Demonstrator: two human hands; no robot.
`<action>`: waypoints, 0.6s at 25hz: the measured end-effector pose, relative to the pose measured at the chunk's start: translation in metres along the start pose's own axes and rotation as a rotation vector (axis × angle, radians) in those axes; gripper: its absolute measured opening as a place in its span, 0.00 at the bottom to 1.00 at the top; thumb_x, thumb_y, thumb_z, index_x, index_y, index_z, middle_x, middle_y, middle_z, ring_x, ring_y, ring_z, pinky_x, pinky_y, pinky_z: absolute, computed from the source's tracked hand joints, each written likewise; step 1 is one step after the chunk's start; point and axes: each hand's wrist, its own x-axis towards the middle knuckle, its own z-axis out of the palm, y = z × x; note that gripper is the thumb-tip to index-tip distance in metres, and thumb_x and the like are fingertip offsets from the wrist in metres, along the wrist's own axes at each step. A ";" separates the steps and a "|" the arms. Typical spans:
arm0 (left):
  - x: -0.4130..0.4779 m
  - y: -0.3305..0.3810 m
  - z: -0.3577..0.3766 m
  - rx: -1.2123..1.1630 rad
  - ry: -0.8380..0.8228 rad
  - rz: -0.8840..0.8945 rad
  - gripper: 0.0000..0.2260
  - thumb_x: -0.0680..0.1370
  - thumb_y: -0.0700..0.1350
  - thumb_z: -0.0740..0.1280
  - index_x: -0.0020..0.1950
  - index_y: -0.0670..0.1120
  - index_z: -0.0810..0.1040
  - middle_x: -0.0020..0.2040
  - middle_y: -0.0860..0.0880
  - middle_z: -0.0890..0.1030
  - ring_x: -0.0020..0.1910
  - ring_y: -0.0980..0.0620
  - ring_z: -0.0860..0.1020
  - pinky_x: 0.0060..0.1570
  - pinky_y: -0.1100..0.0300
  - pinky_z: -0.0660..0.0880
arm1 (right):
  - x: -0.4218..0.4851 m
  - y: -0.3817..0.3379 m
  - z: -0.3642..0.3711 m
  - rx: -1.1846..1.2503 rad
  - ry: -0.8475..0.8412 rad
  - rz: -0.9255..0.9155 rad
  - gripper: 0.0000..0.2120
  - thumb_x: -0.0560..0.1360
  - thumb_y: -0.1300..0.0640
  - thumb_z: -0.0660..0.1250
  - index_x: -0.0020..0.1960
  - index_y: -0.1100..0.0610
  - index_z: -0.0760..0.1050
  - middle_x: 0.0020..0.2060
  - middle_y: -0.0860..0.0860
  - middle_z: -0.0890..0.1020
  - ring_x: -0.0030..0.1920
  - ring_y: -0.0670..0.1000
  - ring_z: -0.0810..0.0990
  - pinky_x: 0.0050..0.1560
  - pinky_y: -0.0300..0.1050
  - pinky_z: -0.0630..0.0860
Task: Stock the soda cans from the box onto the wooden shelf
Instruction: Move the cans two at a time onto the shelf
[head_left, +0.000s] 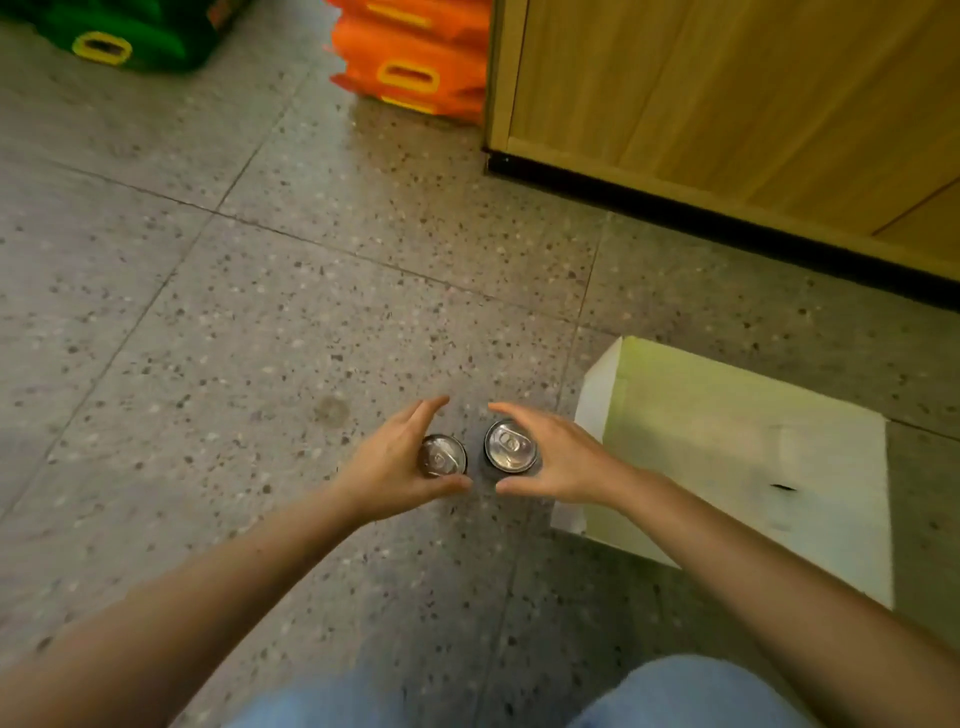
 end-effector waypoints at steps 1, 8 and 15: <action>-0.001 -0.006 0.009 -0.051 0.027 0.005 0.46 0.62 0.68 0.68 0.73 0.46 0.58 0.71 0.47 0.68 0.67 0.50 0.70 0.63 0.59 0.67 | 0.003 0.004 0.010 0.003 0.020 -0.012 0.42 0.65 0.46 0.73 0.72 0.50 0.56 0.72 0.50 0.65 0.71 0.50 0.64 0.69 0.45 0.62; -0.003 -0.031 0.042 -0.270 0.203 0.044 0.38 0.56 0.55 0.79 0.61 0.47 0.68 0.51 0.53 0.80 0.50 0.54 0.79 0.50 0.59 0.75 | 0.016 0.013 0.028 -0.016 0.174 -0.002 0.37 0.60 0.52 0.78 0.64 0.51 0.63 0.62 0.51 0.75 0.60 0.53 0.75 0.59 0.50 0.73; 0.009 -0.003 0.001 -0.428 0.272 0.023 0.23 0.57 0.49 0.78 0.49 0.49 0.75 0.42 0.58 0.80 0.42 0.62 0.78 0.41 0.72 0.73 | 0.007 -0.010 -0.020 0.232 0.277 0.092 0.29 0.56 0.53 0.80 0.51 0.54 0.70 0.47 0.50 0.81 0.47 0.51 0.80 0.49 0.50 0.78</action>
